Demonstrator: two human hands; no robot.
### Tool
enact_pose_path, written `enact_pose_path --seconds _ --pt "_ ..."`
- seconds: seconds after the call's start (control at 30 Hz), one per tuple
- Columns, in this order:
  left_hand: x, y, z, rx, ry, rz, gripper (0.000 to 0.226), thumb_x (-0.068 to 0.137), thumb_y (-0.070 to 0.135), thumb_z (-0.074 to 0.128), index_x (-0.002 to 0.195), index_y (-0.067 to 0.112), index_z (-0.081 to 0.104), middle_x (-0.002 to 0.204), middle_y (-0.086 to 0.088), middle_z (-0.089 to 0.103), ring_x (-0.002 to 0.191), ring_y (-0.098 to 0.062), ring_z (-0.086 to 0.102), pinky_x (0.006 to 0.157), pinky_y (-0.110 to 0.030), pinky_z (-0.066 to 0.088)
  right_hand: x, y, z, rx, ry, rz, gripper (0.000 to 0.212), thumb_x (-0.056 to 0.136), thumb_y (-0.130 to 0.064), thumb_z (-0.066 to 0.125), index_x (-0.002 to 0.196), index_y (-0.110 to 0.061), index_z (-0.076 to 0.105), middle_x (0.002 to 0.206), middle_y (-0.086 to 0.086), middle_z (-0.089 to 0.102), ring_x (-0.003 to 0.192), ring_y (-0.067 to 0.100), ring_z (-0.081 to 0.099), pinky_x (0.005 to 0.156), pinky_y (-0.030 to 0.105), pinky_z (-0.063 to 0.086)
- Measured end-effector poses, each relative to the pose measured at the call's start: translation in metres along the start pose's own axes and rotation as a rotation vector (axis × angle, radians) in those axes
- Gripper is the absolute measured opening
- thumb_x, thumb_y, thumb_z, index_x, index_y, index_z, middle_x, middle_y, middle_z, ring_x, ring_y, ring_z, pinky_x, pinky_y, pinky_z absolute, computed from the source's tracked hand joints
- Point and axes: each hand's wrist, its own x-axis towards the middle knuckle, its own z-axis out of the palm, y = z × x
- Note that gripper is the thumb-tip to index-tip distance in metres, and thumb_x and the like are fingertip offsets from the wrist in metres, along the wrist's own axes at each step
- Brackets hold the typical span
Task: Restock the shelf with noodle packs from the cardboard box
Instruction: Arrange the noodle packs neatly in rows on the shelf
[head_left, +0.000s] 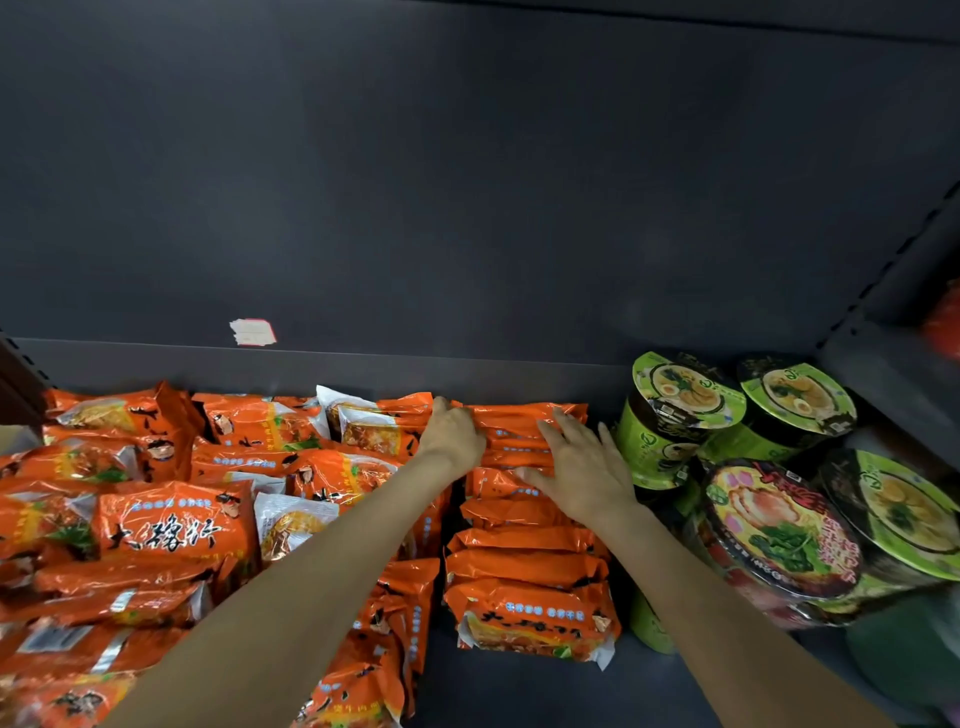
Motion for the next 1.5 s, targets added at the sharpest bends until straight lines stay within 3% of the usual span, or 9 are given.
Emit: enact_pose_path --seconds 0.2,0.4,0.6,0.8,0.93,1.07,1.13,1.3,1.5 --pt "-0.004 -0.013 0.0 0.096 0.03 0.208 0.052 0.097 0.032 0.045 0.142 0.008 0.037 0.137 -0.011 0.026 0.134 -0.026 0.024 0.114 -0.031 0.019 -0.003 0.006 -0.005 0.042 0.009 0.028 0.079 0.088 -0.062 0.044 0.149 -0.02 0.017 0.159 0.004 0.008 0.146 0.019 0.008 0.119 0.04 0.003" --pt "-0.014 -0.024 0.006 0.393 -0.081 0.441 0.091 0.083 0.066 0.047 0.151 0.019 0.008 0.159 -0.002 -0.005 0.146 -0.019 -0.007 0.119 -0.037 0.005 -0.014 0.015 -0.004 0.077 -0.029 -0.057 0.078 0.092 -0.058 0.04 0.151 -0.02 0.006 0.159 0.0 -0.002 0.146 0.016 -0.002 0.119 0.037 0.001" --pt "-0.011 -0.019 0.011 0.429 -0.069 0.417 0.082 0.088 0.057 0.05 0.151 0.021 0.011 0.159 -0.003 0.001 0.146 -0.02 -0.005 0.119 -0.037 0.006 -0.015 0.011 -0.004 0.082 -0.075 -0.031 0.071 0.096 -0.049 0.037 0.151 -0.016 0.004 0.159 0.001 -0.001 0.146 0.015 -0.005 0.118 0.036 0.005" --pt "-0.051 -0.024 -0.003 0.142 -0.111 0.567 0.076 0.085 0.053 0.057 0.148 0.023 0.027 0.156 0.005 0.02 0.144 -0.009 0.011 0.113 -0.02 0.009 -0.054 0.007 -0.012 0.285 0.005 -0.145 0.067 0.095 -0.046 0.043 0.151 -0.022 0.013 0.158 -0.003 0.011 0.145 0.013 0.007 0.119 0.034 0.01" --pt "-0.083 -0.028 -0.006 0.363 -0.275 0.579 0.107 0.069 0.065 0.067 0.151 0.026 0.012 0.157 0.013 0.006 0.144 -0.005 -0.004 0.109 -0.024 0.002 -0.084 0.011 -0.017 0.281 -0.146 -0.205 0.099 0.079 -0.064 0.057 0.151 -0.025 0.001 0.158 -0.007 -0.001 0.145 0.014 -0.002 0.117 0.032 0.005" --pt "-0.09 -0.032 0.01 0.584 -0.306 0.557 0.125 0.062 0.07 0.068 0.15 0.02 -0.005 0.157 0.003 -0.017 0.142 -0.012 -0.022 0.113 -0.03 -0.003 -0.099 0.015 -0.004 0.082 -0.324 -0.231 0.128 0.064 -0.066 0.07 0.148 -0.022 -0.015 0.156 -0.003 -0.02 0.144 0.017 -0.017 0.117 0.035 -0.006" --pt "-0.092 -0.031 0.02 0.574 -0.299 0.525 0.121 0.068 0.061 0.07 0.15 0.016 -0.006 0.156 -0.002 -0.019 0.142 -0.016 -0.024 0.116 -0.033 0.002 -0.102 0.015 0.002 0.008 -0.259 -0.257 0.121 0.069 -0.055 0.073 0.149 -0.02 -0.01 0.158 -0.001 -0.011 0.145 0.015 -0.009 0.115 0.032 -0.007" --pt "-0.105 -0.019 0.041 0.435 -0.253 0.454 0.11 0.078 0.049 0.069 0.149 0.007 -0.004 0.158 -0.009 -0.01 0.145 -0.02 -0.015 0.118 -0.035 -0.001 -0.103 0.019 0.001 -0.097 -0.089 -0.254 0.092 0.078 -0.031 0.073 0.148 -0.021 0.015 0.153 -0.004 0.019 0.139 0.017 0.022 0.115 0.031 0.016" --pt "-0.112 -0.013 0.045 0.548 -0.134 0.453 0.105 0.078 0.05 0.068 0.15 0.013 0.002 0.159 -0.006 0.001 0.146 -0.021 -0.003 0.118 -0.034 0.005 -0.113 0.02 0.004 -0.073 -0.073 -0.224 0.097 0.076 -0.041 0.072 0.149 -0.018 0.012 0.151 -0.002 0.021 0.14 0.018 0.018 0.116 0.034 0.015"
